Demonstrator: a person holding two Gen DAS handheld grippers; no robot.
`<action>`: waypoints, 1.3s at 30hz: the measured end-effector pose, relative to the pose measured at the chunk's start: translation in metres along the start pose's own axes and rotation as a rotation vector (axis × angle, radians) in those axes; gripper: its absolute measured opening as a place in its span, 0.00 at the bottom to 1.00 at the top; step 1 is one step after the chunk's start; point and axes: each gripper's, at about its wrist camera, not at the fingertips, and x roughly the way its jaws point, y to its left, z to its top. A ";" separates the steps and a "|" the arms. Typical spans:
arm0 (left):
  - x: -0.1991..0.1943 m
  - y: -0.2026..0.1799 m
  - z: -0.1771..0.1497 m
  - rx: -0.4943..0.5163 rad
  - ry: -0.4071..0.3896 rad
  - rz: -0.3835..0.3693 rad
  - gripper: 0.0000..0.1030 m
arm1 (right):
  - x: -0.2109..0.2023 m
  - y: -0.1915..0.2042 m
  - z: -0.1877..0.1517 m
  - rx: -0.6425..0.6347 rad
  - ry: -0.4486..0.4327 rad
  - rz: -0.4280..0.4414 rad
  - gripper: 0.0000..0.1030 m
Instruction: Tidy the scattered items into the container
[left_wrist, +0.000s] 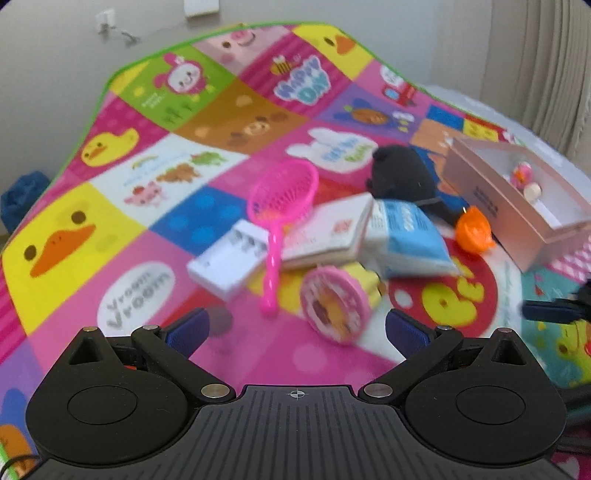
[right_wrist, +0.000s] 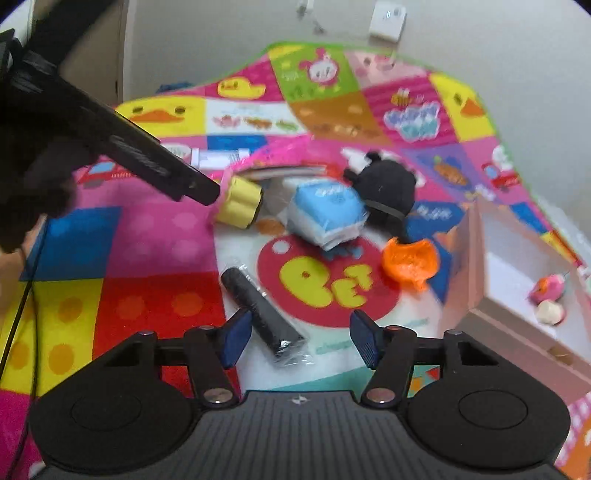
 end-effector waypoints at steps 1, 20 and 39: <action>0.000 -0.003 0.001 0.004 0.014 0.011 1.00 | 0.004 0.001 0.003 0.001 0.013 0.008 0.51; 0.032 -0.031 -0.005 -0.078 0.021 0.031 1.00 | -0.088 -0.029 -0.030 0.165 -0.019 0.024 0.59; 0.047 -0.052 0.005 0.051 0.027 0.034 0.64 | -0.079 -0.001 -0.044 0.141 0.056 0.102 0.68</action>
